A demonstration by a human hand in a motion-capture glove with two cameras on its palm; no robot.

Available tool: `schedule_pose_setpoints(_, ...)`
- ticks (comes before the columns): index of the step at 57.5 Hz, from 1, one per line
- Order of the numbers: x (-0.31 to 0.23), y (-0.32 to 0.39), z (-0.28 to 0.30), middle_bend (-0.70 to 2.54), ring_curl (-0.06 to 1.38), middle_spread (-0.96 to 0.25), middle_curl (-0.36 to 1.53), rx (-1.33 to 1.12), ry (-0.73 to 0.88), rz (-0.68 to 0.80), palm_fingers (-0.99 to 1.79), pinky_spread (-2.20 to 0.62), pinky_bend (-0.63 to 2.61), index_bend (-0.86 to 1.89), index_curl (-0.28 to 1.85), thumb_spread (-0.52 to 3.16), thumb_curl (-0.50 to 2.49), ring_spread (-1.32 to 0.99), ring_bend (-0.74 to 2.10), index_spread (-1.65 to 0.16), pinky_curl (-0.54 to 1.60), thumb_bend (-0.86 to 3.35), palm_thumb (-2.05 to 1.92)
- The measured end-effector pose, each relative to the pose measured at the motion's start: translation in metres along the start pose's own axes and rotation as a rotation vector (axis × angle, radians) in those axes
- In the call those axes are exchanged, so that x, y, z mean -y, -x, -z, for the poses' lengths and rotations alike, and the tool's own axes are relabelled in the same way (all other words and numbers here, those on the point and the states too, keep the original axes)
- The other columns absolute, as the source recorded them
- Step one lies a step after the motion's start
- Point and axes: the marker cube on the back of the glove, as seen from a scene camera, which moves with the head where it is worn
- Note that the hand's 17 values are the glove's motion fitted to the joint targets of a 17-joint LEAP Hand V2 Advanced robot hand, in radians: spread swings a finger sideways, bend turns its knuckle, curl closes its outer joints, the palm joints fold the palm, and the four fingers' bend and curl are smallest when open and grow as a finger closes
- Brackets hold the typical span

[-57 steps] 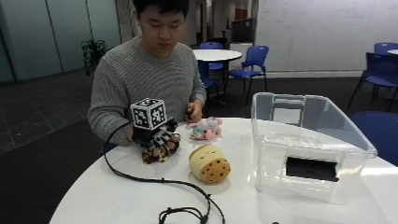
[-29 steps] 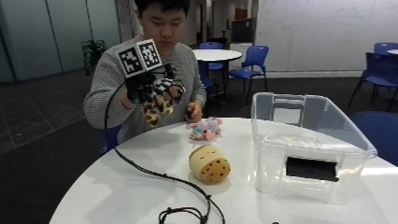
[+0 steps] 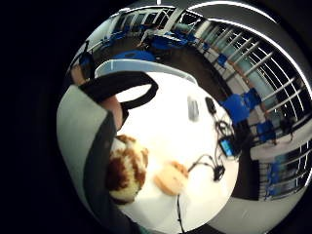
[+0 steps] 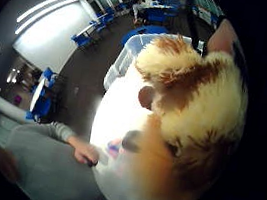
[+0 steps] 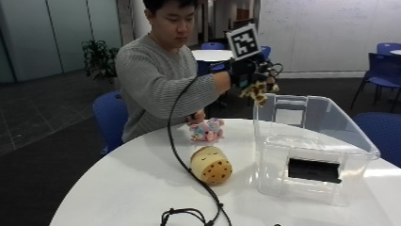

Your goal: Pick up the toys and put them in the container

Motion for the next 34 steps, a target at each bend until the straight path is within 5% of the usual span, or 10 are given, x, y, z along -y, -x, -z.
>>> schedule_pose_setpoints(19,0.064,0.057,-0.068,0.7,0.63,-0.3,0.71,0.129,0.115,0.084,0.82,-0.36,0.95,0.32,0.9,0.65,1.02,-0.53,1.0,-0.4,0.43,0.01,0.57)
schedule_pose_setpoints(26,0.054,0.054,-0.109,0.68,0.65,-0.31,0.73,0.067,0.374,-0.012,0.7,-0.33,0.93,0.25,0.94,0.7,1.03,-0.53,1.04,-0.42,0.43,-0.02,0.53)
schedule_pose_setpoints(29,0.046,0.049,-0.122,0.57,0.67,-0.31,0.7,0.072,0.497,0.008,0.28,-0.24,0.91,0.14,0.9,0.91,0.92,-0.49,1.03,-0.41,0.45,-0.1,0.31)
schedule_pose_setpoints(30,0.044,0.047,-0.125,0.44,0.63,-0.3,0.65,0.075,0.526,0.017,-0.06,-0.19,0.97,0.09,0.86,0.93,0.86,-0.45,0.9,-0.41,0.47,-0.15,0.19)
schedule_pose_setpoints(34,0.036,0.045,-0.133,0.32,0.56,-0.25,0.58,0.102,0.581,0.031,-0.36,-0.09,1.02,0.05,0.75,0.98,0.74,-0.34,0.61,-0.41,0.44,-0.15,-0.03)
